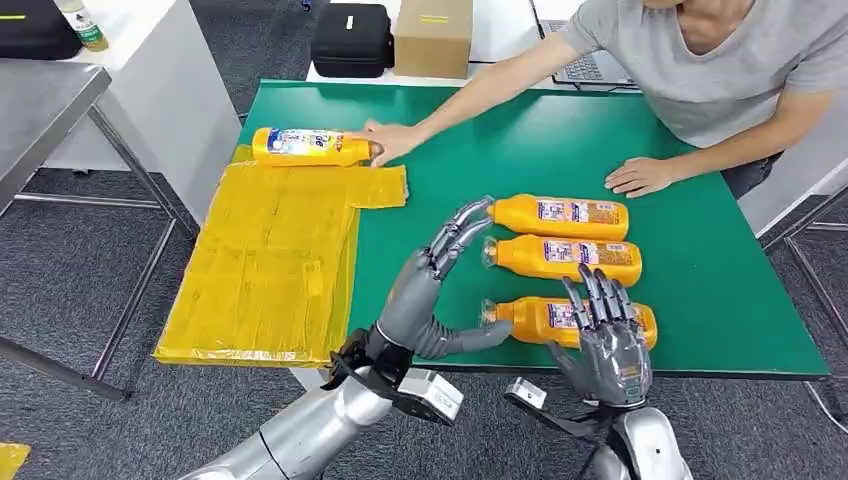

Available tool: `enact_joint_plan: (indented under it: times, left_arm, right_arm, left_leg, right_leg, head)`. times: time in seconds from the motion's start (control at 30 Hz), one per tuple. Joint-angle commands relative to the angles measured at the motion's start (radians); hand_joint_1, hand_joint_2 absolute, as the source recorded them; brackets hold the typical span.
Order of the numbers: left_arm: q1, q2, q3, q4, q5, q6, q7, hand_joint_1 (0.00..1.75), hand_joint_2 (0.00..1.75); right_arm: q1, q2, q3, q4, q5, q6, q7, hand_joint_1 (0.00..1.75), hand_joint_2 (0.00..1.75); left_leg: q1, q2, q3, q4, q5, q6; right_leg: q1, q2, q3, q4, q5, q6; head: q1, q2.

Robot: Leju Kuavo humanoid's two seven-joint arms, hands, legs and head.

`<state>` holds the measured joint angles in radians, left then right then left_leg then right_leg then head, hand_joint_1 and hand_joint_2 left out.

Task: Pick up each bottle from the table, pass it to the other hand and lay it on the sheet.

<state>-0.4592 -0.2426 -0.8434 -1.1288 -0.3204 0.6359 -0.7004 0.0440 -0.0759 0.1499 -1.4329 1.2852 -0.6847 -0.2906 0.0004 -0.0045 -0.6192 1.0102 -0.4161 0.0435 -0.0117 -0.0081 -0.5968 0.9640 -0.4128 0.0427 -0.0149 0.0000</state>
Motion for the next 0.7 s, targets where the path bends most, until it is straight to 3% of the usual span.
enact_joint_plan:
  times: [0.03,0.37,0.53,0.7]
  left_arm:
    - [-0.045,0.042,-0.022,0.018,0.024,0.008,0.002,0.0,1.75]
    - [-0.029,0.056,-0.044,0.007,0.045,0.018,0.002,0.0,1.75]
    - [-0.041,0.043,-0.046,0.032,0.043,0.012,0.002,0.0,1.75]
    - [-0.03,0.043,-0.042,0.025,0.043,-0.025,0.002,0.0,1.75]
  right_arm:
    - [0.008,-0.106,0.072,-0.075,-0.075,0.122,0.035,0.0,1.75]
    - [-0.026,-0.132,0.028,0.045,-0.111,0.154,0.053,0.0,1.75]
    - [-0.098,-0.122,-0.005,0.148,-0.097,0.168,0.075,0.0,1.75]
    - [-0.073,-0.118,-0.023,0.141,-0.097,0.235,0.102,0.0,1.75]
  left_leg:
    - [0.0,0.002,0.005,0.0,-0.003,-0.002]
    - [0.0,0.002,0.004,-0.001,-0.001,-0.001]
    - [0.0,0.004,0.007,-0.002,-0.002,-0.002]
    - [0.0,0.001,0.008,-0.002,-0.002,-0.003]
  right_leg:
    - [0.0,0.002,0.005,0.0,-0.002,-0.001]
    - [0.0,0.002,0.003,-0.001,-0.001,-0.001]
    - [0.0,0.004,0.006,-0.002,-0.001,-0.002]
    - [0.0,0.001,0.008,-0.002,-0.002,-0.002]
  head:
    - [0.0,0.0]
    - [0.0,0.0]
    - [0.0,0.0]
    - [0.0,0.0]
